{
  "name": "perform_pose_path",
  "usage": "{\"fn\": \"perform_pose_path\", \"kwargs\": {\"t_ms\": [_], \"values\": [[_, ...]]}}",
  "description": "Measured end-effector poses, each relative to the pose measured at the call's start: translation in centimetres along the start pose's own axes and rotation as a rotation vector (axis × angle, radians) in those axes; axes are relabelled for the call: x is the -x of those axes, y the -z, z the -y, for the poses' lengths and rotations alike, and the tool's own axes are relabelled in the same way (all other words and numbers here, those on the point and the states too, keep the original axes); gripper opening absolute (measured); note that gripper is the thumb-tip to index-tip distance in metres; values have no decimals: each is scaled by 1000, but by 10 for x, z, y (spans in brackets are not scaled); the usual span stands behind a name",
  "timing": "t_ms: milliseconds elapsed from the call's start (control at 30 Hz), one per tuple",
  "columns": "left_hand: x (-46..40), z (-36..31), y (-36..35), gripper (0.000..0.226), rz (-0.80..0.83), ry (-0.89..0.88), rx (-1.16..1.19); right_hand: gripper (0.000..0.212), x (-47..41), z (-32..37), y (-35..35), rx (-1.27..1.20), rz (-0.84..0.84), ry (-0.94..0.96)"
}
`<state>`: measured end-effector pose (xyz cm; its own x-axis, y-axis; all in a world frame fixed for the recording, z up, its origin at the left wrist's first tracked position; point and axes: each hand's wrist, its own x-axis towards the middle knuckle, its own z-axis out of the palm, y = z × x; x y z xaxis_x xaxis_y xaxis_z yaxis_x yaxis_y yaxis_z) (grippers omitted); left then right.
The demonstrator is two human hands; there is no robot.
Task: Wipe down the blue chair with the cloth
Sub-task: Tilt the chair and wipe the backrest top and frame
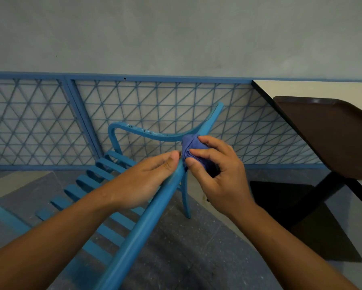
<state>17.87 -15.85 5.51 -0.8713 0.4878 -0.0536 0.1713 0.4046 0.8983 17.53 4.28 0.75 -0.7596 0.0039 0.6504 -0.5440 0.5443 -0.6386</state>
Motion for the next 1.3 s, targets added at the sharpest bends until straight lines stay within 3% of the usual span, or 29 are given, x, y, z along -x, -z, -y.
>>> {"fn": "perform_pose_path", "kwargs": {"t_ms": [167, 300, 400, 533, 833, 1300], "values": [[-25, -5, -5, 29, -26, -56, 41, 11, -40, -25, -8, 5, -8, -23], [-53, 1, -3, 64, 7, -31, -52, 6, -73, -54, -8, 29, -45, -36], [-63, 0, 1, 71, 32, -44, -147, 17, -95, -71, -2, 181, 8, -9], [-66, -2, 3, 65, 28, -92, -203, 22, -98, -73, 4, 266, 103, 19], [-64, -2, -5, 51, -27, -39, -99, 27, -35, -67, 16, 225, 4, 25], [-65, 1, -2, 60, -22, -18, -65, 15, -112, -89, 2, 188, -4, -20]]}}
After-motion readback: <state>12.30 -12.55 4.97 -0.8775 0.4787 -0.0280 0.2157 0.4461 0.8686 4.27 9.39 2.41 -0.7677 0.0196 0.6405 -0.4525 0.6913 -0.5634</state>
